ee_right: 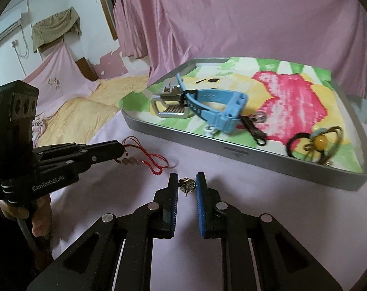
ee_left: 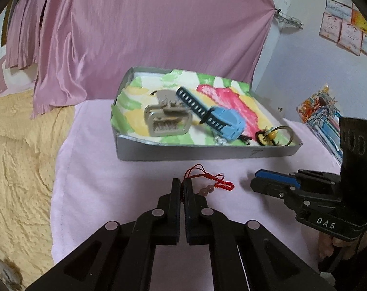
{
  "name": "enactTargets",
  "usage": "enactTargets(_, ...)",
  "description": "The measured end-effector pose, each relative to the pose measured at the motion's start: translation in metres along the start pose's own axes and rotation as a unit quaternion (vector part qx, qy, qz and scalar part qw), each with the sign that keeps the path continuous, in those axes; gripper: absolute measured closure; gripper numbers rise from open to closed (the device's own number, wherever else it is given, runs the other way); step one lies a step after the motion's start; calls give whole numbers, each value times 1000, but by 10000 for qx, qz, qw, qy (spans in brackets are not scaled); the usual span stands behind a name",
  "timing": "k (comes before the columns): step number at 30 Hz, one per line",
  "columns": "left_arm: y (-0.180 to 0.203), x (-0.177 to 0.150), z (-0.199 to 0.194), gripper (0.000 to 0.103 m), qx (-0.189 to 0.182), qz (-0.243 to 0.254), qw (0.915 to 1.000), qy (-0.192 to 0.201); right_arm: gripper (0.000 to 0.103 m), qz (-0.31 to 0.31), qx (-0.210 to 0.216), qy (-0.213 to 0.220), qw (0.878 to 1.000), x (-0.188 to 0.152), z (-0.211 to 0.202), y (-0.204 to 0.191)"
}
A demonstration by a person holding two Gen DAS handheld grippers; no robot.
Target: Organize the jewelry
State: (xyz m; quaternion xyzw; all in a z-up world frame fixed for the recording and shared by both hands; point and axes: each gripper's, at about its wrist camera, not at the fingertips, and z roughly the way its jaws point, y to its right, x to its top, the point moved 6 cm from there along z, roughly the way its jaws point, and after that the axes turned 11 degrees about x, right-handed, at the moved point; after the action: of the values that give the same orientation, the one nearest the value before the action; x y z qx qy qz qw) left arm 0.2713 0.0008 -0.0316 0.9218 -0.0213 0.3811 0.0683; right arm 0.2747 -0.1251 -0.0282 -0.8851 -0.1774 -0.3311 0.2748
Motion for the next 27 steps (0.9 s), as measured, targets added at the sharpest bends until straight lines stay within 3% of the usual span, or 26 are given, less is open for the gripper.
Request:
enactTargets(15, 45, 51, -21, 100, 116, -54, 9963, 854, 90, 180, -374, 801, 9959, 13, -60, 40)
enactTargets(27, 62, 56, 32, 100, 258, 13, 9988, 409, 90, 242, -647, 706, 9951, 39, -44, 77)
